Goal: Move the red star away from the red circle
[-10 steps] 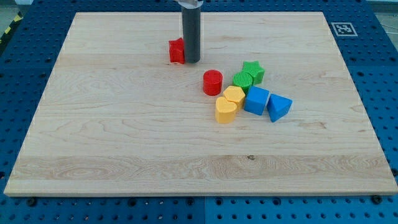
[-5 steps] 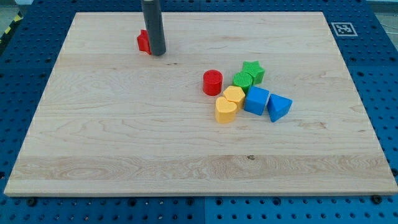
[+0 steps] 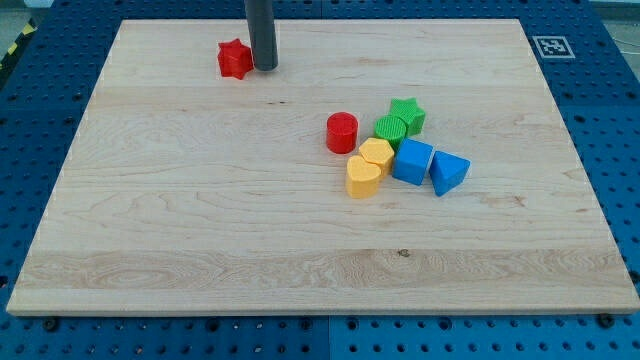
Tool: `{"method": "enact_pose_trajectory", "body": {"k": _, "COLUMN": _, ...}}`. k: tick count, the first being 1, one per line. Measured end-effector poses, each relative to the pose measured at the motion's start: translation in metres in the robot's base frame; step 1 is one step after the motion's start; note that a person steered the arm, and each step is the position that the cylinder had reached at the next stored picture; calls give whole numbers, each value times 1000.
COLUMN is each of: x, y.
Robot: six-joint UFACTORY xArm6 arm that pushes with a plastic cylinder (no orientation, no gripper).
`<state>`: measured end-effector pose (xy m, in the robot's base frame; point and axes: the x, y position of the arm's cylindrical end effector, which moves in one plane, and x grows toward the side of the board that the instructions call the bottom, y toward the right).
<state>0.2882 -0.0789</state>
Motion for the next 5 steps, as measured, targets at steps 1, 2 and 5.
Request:
{"method": "enact_pose_trajectory", "body": {"k": 1, "x": -2, "y": 0}}
{"method": "enact_pose_trajectory", "body": {"k": 2, "x": -7, "y": -2}}
{"method": "enact_pose_trajectory", "body": {"k": 5, "x": 15, "y": -21}}
